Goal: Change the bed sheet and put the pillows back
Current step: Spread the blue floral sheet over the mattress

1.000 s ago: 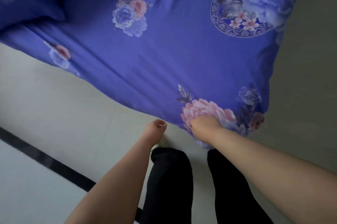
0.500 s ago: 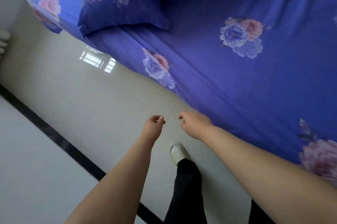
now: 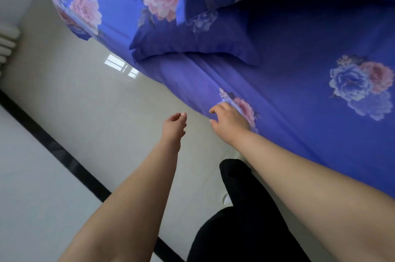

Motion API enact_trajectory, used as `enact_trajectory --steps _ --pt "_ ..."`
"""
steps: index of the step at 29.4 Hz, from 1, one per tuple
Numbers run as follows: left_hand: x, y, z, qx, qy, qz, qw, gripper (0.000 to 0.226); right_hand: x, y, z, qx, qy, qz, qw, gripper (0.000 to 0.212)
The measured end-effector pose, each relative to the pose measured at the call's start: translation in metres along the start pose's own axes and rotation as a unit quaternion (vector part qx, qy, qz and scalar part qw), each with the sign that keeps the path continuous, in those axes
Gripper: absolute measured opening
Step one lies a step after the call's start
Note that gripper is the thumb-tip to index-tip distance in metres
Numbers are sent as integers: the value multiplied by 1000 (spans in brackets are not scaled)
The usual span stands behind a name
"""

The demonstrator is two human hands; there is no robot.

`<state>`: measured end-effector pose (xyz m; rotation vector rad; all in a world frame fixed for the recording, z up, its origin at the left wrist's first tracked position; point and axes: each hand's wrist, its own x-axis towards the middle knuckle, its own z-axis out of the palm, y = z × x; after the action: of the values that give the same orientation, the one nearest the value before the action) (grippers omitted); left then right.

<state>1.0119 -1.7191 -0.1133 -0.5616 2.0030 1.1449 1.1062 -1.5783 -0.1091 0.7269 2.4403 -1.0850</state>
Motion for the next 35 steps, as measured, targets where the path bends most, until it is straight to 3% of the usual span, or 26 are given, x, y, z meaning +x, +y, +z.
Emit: enact_trajectory --steps 7,11,15,18,20,23,25,31,35 --pt "84 59 -11 23 36 -15 999 59 81 -38 -6 -51 -4 1 999 41" --pt "132 93 -18 44 -3 11 999 30 113 -55 4 -63 -3 30 998 52" --pt "166 109 -33 139 -25 46 989 19 134 -73 22 -119 30 63 990 67" --pt "174 114 -55 213 -80 46 973 26 150 -99 39 -172 57 78 980 73" --pt "172 115 -70 235 -127 49 963 28 157 -115 50 -196 67 84 975 64" --pt "170 117 -92 281 -163 81 942 26 166 -139 59 -212 91 77 970 25" --pt "171 116 -106 293 -177 84 936 24 168 -151 63 -190 82 72 976 12" --pt "174 93 -135 300 -194 80 931 17 161 -167 77 -143 -15 64 988 15" --pt "179 89 -128 304 -169 60 935 23 173 -167 69 -141 -83 107 981 14"
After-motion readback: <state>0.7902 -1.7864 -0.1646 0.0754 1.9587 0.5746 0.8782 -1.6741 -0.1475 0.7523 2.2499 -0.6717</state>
